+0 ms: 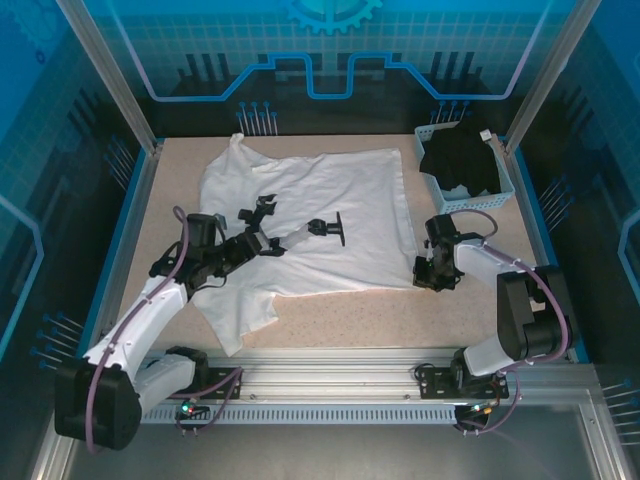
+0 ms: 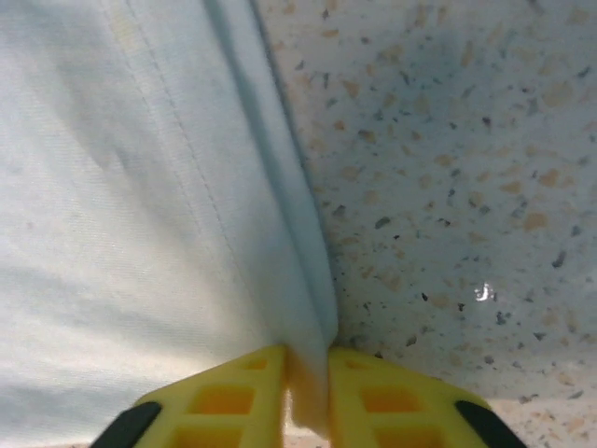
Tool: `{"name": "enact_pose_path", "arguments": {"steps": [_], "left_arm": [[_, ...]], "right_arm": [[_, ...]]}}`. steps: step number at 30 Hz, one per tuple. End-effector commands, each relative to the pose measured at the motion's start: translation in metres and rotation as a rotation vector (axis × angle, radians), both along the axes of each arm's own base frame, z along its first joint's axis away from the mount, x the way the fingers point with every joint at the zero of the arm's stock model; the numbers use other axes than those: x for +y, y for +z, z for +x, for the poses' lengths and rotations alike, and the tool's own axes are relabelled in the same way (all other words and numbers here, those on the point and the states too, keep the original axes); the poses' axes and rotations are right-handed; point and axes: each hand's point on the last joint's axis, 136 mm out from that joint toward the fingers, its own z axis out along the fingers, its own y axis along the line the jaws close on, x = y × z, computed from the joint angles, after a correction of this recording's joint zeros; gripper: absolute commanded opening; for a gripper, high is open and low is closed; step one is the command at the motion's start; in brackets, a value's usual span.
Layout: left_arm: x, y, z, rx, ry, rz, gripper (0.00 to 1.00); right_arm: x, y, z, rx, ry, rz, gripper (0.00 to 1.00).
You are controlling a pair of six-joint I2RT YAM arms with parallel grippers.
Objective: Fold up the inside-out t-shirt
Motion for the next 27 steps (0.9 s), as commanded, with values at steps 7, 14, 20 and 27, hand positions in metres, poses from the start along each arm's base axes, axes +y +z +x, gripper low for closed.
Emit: {"name": "enact_pose_path", "arguments": {"steps": [7, 14, 20, 27], "left_arm": [[0.006, -0.039, -0.06, 0.182, 0.023, 0.108, 0.69], [0.005, -0.066, -0.102, 0.321, 0.035, 0.167, 0.69], [0.015, -0.08, -0.135, 0.421, 0.086, 0.249, 0.68], [0.016, -0.091, -0.168, 0.53, 0.077, 0.311, 0.57]], "right_arm": [[0.002, 0.021, 0.018, -0.118, -0.013, 0.05, 0.0], [-0.019, 0.042, 0.049, -0.215, -0.059, 0.065, 0.0], [-0.029, 0.052, 0.066, -0.26, -0.073, 0.093, 0.0], [-0.023, 0.052, 0.067, -0.269, -0.064, 0.139, 0.0]]}}
